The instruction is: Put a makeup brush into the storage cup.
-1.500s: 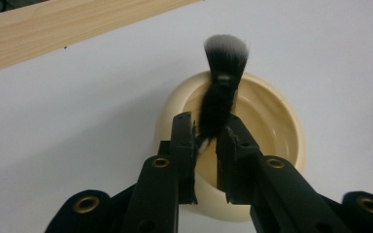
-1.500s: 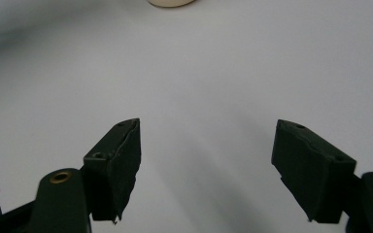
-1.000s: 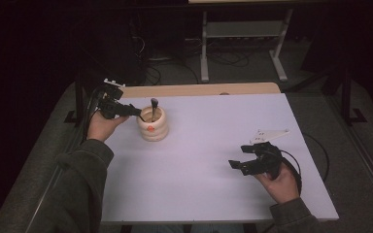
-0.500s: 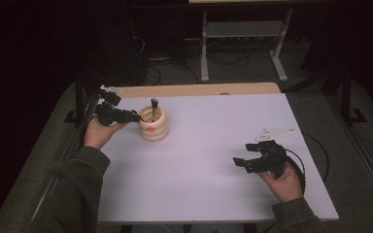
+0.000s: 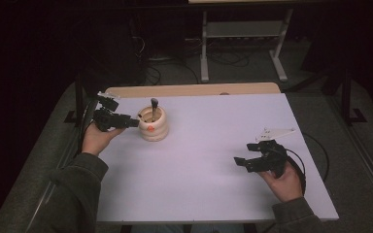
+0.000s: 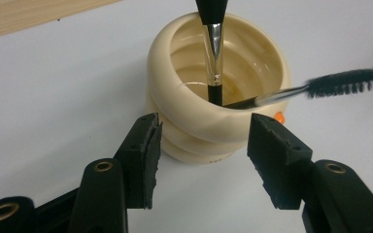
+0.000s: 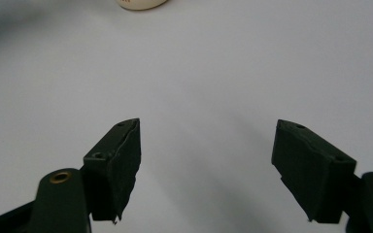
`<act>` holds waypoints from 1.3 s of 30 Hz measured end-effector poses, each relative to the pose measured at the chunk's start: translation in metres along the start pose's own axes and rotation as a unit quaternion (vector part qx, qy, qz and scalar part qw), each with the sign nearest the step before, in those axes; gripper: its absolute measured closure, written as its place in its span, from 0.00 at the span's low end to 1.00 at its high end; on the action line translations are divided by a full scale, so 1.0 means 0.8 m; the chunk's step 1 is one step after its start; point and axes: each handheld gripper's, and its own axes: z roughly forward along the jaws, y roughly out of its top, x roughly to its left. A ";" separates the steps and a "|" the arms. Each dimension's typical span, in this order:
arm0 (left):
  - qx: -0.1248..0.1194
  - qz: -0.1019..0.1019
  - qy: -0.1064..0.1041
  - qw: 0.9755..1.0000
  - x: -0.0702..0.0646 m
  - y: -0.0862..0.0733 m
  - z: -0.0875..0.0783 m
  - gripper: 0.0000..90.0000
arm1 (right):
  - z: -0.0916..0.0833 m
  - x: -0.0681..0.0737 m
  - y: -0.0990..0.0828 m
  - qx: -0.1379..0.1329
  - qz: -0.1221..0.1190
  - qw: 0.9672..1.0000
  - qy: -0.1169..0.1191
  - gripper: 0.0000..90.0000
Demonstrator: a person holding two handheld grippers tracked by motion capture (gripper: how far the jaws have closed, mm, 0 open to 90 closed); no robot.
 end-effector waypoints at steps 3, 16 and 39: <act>-0.003 0.000 -0.002 1.000 0.000 -0.003 -0.001 0.49 | 0.000 -0.001 0.000 0.000 0.000 1.000 0.000 0.28; -0.011 -0.002 -0.009 1.000 -0.005 -0.015 0.000 0.47 | 0.000 -0.005 -0.002 0.000 0.002 1.000 -0.003 0.28; -0.023 0.021 -0.012 0.999 -0.028 -0.037 -0.012 0.44 | -0.002 -0.011 -0.005 -0.001 0.014 1.000 -0.010 0.28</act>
